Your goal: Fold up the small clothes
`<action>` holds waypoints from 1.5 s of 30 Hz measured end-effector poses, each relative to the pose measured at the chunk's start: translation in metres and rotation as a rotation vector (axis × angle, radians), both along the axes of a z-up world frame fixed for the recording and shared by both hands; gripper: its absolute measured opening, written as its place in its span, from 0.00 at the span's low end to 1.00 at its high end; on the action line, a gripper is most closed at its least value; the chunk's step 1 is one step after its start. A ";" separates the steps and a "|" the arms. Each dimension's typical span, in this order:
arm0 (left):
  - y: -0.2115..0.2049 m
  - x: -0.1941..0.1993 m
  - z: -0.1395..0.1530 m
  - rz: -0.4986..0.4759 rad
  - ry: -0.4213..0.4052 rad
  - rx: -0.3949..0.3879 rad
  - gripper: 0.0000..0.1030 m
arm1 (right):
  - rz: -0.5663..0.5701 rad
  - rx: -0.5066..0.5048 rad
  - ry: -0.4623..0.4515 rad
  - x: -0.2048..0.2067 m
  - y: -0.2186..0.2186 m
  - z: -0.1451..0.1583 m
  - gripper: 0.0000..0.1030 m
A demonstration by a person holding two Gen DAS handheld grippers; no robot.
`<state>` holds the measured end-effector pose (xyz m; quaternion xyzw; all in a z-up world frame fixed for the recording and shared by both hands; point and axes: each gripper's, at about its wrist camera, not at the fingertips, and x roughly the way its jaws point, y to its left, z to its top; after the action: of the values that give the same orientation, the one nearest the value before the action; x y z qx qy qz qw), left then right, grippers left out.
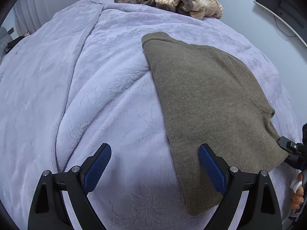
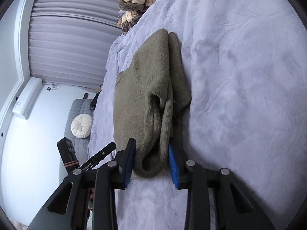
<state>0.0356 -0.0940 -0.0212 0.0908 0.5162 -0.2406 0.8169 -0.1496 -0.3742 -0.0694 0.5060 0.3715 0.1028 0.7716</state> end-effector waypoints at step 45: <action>0.017 -0.083 0.005 0.081 -0.069 0.117 0.91 | -0.036 -0.444 0.137 -0.043 0.028 0.035 0.54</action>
<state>-0.0470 -0.0769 -0.0162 0.1256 0.5040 -0.1735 0.8367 -0.1927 -0.3461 -0.0341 0.3364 0.4276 -0.0299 0.8386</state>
